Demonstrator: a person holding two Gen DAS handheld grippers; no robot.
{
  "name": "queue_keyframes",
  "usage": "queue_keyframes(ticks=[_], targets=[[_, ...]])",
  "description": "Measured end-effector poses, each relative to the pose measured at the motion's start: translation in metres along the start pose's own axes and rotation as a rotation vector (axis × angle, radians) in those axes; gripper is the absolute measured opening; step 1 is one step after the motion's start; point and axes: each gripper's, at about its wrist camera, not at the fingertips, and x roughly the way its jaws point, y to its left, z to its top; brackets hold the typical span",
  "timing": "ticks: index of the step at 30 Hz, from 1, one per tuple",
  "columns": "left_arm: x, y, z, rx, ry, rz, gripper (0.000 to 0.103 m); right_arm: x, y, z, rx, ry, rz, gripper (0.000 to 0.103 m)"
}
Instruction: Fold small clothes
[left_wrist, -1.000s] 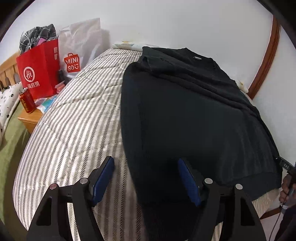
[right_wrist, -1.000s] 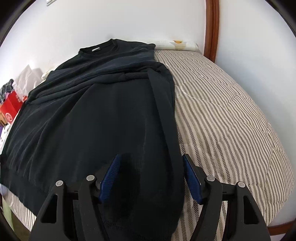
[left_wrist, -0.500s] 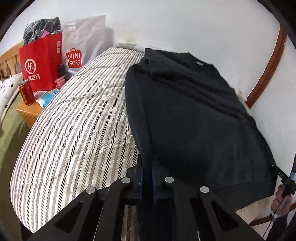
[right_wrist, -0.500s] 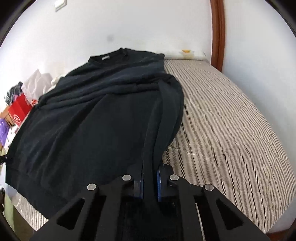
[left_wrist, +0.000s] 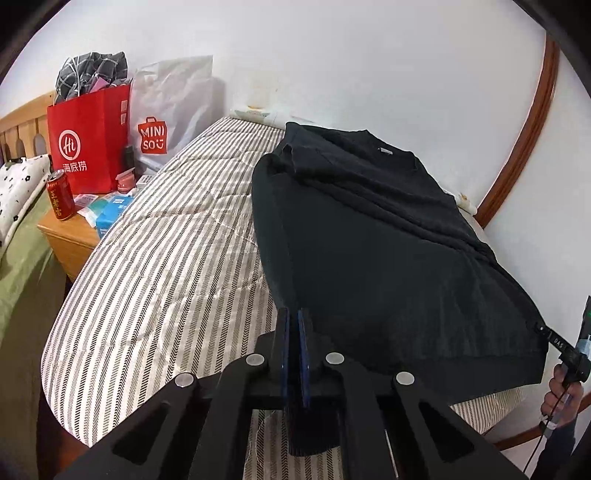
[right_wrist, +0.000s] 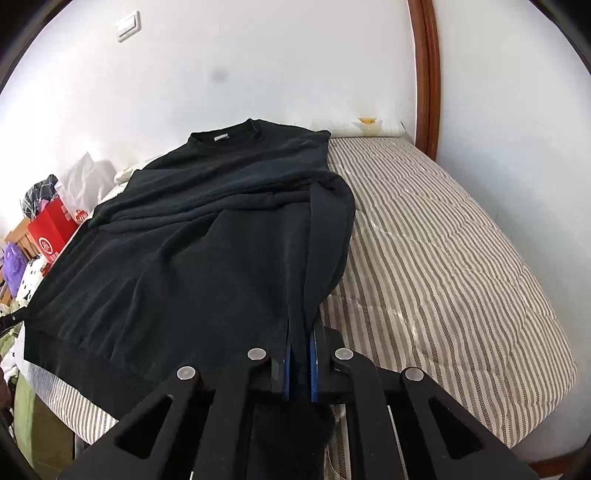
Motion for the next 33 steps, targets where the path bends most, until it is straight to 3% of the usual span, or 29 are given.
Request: queue_keyframes(ticks=[7,10,13,14,15,18,22,25,28,29,33], targets=[[0.017,0.001,0.0,-0.009,0.046,0.001,0.005,0.006,-0.001,0.0,-0.021,0.032,-0.013,0.008],[0.024,0.004,-0.001,-0.038,0.076,0.008,0.011,0.012,-0.006,-0.005,-0.012,0.059,-0.022,0.012],[0.031,0.005,0.0,-0.029,0.073,0.019,0.033,0.014,-0.01,-0.007,0.001,0.06,-0.024,0.022],[0.033,0.004,0.001,-0.026,0.068,0.03,0.045,0.016,-0.011,-0.007,0.001,0.057,-0.029,0.032],[0.035,0.004,0.001,-0.027,0.063,0.035,0.049,0.019,-0.01,-0.007,-0.002,0.058,-0.037,0.04],[0.044,0.004,0.003,-0.039,0.082,0.018,0.049,0.032,-0.012,-0.008,0.006,0.082,-0.044,0.042],[0.049,-0.008,0.004,0.02,0.069,0.061,0.048,0.046,-0.015,-0.01,0.033,0.094,-0.032,0.042],[0.051,-0.015,0.004,0.06,0.07,0.106,0.037,0.051,-0.008,-0.01,0.026,0.08,-0.042,0.041],[0.052,-0.023,0.003,0.11,0.072,0.156,0.017,0.055,0.001,-0.01,0.004,0.071,-0.025,0.023],[0.052,-0.023,0.004,0.106,0.075,0.145,0.009,0.055,0.003,-0.009,0.002,0.073,-0.007,0.01],[0.043,-0.021,0.009,0.067,0.064,0.106,0.007,0.049,0.004,-0.007,0.012,0.071,0.01,0.007]])
